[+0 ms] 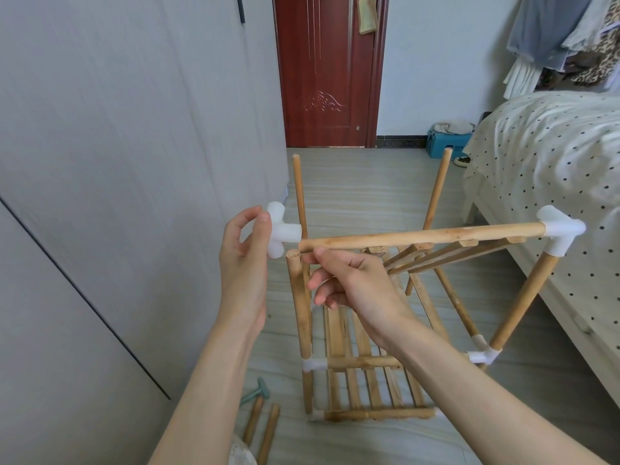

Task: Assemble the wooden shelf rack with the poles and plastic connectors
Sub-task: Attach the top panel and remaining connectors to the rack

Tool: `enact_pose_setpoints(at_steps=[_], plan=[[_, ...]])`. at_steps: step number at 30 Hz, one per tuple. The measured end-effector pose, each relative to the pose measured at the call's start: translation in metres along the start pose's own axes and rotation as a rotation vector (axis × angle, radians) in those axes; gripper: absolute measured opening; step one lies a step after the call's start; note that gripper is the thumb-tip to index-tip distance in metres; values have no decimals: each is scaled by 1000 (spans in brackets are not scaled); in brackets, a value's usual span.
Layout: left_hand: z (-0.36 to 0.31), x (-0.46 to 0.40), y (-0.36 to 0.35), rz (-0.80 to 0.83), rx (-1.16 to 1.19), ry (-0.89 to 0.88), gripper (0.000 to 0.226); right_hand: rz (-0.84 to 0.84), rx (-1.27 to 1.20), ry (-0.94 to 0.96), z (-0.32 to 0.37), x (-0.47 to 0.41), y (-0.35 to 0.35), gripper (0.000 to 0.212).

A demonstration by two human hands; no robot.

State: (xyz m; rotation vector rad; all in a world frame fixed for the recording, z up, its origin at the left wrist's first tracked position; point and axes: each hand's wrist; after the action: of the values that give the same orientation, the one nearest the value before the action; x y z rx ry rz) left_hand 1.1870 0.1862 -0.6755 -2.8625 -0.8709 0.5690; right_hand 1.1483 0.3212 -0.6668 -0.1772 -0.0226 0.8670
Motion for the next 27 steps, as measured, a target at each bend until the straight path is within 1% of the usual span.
enact_pose_setpoints(at_steps=[4,7,8,10,12,15,20,24,27], plan=[[-1,0,-2,-21,17,-16,15,-6,78,4,-1,0,1,23],[-3,2,-4,35,106,-30,30,-24,147,1,-2,0,1,25],[-5,3,-5,53,80,-42,31,-25,161,-2,-2,0,1,25],[-5,5,-6,58,-35,-83,22,-18,175,-9,-3,1,1,25],[-6,5,-9,55,-114,-125,18,-10,179,-19,-3,1,0,23],[-7,6,-11,51,-179,-156,17,-34,147,-51,-3,1,1,25],[-7,8,-9,27,-238,-159,12,-111,74,-172,-2,1,5,37],[-5,8,-9,71,-309,-133,12,-192,-20,-184,-1,0,6,43],[-2,9,-10,68,-349,-146,13,-295,-87,-169,-1,-1,6,38]])
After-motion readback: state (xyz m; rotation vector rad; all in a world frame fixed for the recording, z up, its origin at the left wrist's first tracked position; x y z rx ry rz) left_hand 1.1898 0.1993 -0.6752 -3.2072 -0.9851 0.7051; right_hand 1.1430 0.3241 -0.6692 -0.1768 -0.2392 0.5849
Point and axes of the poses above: each hand's wrist, its own x-axis away from the middle knuckle, its own y-axis out of the back of the hand, z = x × y, and after that the axes turned 11 degrees about z, right-handed
